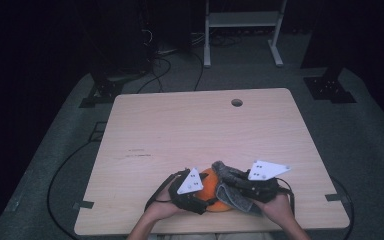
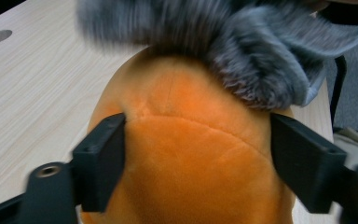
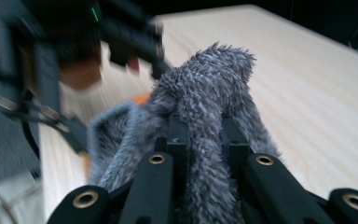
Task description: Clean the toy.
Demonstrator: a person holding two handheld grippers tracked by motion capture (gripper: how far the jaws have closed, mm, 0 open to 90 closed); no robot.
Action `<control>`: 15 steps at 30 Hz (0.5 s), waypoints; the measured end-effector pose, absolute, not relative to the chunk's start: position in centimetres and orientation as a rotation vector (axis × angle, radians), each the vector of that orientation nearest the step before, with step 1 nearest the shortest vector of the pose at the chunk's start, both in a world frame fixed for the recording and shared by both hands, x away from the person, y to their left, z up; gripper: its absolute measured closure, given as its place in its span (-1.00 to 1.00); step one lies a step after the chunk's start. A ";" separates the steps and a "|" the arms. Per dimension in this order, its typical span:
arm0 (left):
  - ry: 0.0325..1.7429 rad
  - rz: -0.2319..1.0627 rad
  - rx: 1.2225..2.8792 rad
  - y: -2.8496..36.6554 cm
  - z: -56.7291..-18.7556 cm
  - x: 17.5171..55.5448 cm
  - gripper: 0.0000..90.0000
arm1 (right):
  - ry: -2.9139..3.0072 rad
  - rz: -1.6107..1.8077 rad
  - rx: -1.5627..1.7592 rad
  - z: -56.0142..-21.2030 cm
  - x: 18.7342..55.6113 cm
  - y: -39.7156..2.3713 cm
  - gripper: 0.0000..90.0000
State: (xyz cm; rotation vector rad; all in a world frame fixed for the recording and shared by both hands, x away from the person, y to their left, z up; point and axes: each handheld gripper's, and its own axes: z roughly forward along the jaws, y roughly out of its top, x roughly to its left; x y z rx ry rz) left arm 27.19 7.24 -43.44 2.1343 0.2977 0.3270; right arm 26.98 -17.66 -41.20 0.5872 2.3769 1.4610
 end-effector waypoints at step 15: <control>0.335 0.369 2.054 7.7 -43.0 27.4 -0.27 | 2.364 1.392 0.643 -41.5 26.8 -20.5 0.72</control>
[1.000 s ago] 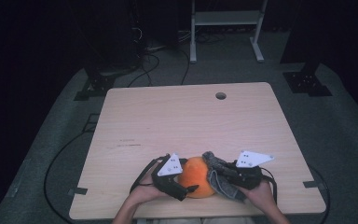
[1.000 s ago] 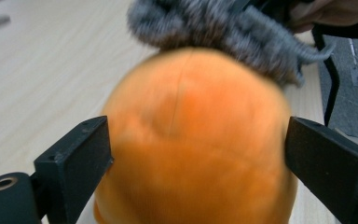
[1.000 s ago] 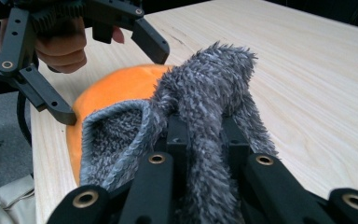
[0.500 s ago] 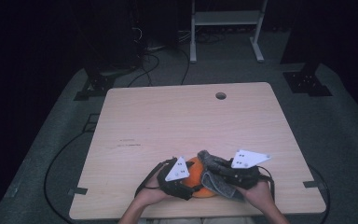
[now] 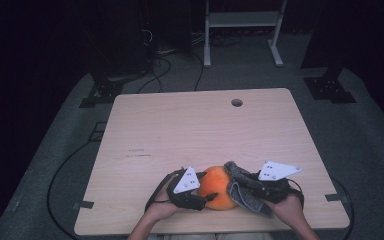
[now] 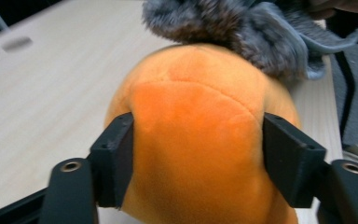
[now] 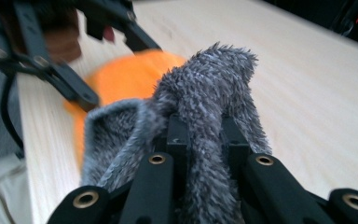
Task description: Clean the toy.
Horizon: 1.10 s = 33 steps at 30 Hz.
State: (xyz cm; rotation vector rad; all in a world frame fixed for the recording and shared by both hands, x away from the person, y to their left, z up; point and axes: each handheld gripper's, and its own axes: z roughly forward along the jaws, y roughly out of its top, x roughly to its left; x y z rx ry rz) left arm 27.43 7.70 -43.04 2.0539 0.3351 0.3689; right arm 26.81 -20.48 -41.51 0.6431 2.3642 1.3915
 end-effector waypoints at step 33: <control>0.280 0.355 2.030 6.8 -43.1 27.2 -0.43 | 2.399 1.363 0.601 -39.7 27.3 -21.0 0.72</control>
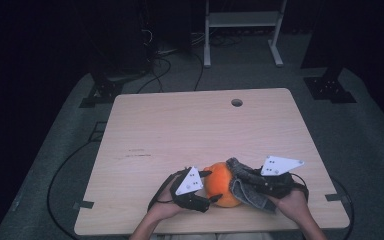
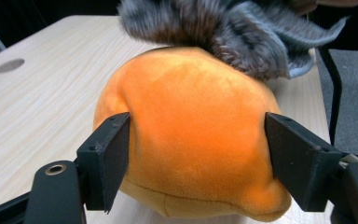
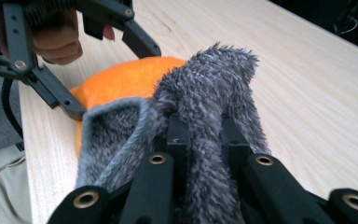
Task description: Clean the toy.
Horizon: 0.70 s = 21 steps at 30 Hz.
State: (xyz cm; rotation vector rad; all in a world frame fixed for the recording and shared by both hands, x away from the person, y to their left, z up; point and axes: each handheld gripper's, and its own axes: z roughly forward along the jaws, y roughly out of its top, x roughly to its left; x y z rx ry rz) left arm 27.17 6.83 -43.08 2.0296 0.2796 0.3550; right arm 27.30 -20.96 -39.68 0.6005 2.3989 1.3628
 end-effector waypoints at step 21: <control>0.207 0.399 2.028 5.3 -42.8 26.5 -0.45 | 2.488 1.382 0.423 -37.1 25.7 -18.4 0.72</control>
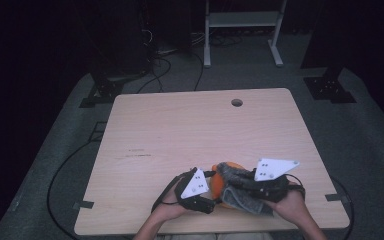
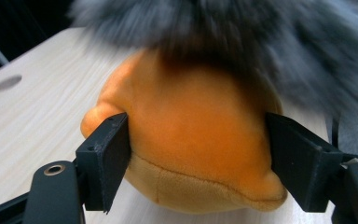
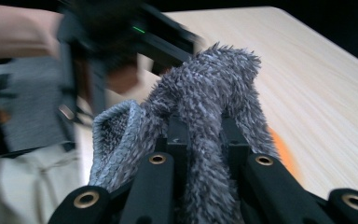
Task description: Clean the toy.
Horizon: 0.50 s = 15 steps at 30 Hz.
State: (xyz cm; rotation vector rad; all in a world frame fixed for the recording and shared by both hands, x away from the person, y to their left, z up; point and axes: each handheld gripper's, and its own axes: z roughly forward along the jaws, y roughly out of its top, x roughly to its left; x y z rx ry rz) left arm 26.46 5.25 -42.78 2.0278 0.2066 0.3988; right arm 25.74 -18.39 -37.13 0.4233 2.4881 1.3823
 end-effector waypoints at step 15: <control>0.273 0.361 2.050 7.0 -43.3 27.2 -0.59 | 2.455 1.344 0.611 -40.4 27.7 -20.8 0.73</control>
